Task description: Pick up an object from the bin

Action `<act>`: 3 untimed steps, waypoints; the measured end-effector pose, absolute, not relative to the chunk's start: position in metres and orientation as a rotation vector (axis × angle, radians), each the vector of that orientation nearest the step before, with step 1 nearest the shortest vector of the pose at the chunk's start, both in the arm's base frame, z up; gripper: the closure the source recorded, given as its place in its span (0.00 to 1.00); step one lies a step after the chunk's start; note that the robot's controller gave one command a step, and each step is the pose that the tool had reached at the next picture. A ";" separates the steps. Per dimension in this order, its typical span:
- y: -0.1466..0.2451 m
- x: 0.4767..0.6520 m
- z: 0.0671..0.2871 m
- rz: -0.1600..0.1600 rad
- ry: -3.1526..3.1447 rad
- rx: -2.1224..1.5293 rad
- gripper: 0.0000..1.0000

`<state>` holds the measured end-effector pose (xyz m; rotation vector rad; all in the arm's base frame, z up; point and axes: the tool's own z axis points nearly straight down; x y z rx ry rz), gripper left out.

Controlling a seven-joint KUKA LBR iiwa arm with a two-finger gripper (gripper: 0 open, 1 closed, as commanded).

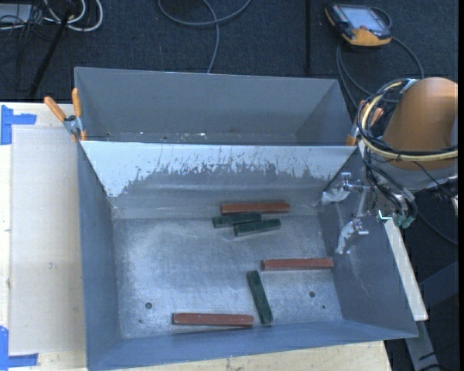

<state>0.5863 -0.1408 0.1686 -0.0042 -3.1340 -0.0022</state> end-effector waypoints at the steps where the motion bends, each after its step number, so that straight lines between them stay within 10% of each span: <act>1: -0.140 0.588 0.173 0.000 -3.141 0.000 0.00; 2: -0.119 0.583 0.076 0.006 -3.156 -0.090 1.00; 3: -0.118 0.582 0.074 0.003 -3.153 -0.085 0.00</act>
Offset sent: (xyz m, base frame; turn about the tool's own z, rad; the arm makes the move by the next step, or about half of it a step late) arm -0.0079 0.0231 -0.0986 0.0547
